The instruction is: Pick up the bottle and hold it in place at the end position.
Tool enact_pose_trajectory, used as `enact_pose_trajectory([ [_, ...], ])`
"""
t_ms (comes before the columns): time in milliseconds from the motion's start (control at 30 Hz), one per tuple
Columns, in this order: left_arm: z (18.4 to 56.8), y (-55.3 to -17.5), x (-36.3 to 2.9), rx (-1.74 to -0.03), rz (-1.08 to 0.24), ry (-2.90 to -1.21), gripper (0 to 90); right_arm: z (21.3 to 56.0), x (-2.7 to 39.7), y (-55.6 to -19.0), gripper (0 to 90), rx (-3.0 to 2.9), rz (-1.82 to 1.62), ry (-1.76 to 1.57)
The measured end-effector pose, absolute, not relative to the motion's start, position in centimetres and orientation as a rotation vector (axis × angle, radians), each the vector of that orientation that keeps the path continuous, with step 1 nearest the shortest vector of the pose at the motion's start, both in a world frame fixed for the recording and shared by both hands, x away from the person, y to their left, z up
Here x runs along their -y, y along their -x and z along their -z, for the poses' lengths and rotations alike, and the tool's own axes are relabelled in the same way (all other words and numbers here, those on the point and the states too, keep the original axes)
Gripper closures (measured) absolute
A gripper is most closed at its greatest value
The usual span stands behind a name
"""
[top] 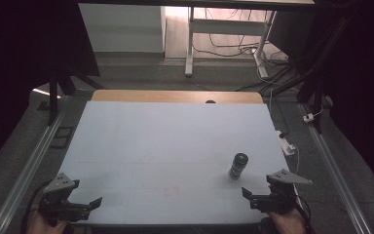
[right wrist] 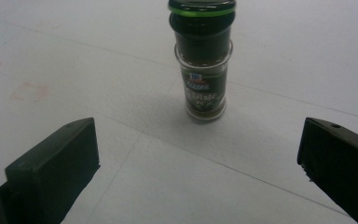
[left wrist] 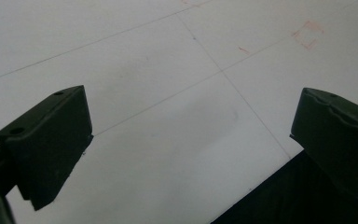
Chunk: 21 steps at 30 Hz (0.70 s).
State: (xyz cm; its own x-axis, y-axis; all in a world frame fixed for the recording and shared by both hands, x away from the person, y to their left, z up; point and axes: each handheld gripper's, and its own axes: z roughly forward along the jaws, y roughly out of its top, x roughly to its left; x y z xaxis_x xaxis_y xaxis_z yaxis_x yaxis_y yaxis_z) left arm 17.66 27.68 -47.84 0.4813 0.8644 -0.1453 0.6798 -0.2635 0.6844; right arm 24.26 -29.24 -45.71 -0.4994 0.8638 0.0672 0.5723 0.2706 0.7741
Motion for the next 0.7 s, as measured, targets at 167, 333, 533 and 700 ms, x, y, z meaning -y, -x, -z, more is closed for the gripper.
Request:
enact_pose_trajectory([
  [167, 47.84, -17.7, -27.7, -1.276, -0.331, -2.024, 0.0, 45.81, 29.2, -24.44, 0.0, -2.196, -1.086, -1.304],
  [333, 47.87, -17.7, -27.83, -1.277, -0.319, -2.018, 0.0, 45.82, 29.17, -24.52, 0.0, -2.2, -1.08, -1.313],
  [533, 47.88, -17.62, -28.15, -1.278, -0.301, -1.994, 0.0, 45.85, 28.98, -24.58, 0.0, -2.22, -1.049, -1.319],
  [700, 47.89, -17.65, -28.19, -1.275, -0.295, -1.993, 0.0, 45.88, 28.99, -24.64, 0.0, -2.235, -1.044, -1.32],
])
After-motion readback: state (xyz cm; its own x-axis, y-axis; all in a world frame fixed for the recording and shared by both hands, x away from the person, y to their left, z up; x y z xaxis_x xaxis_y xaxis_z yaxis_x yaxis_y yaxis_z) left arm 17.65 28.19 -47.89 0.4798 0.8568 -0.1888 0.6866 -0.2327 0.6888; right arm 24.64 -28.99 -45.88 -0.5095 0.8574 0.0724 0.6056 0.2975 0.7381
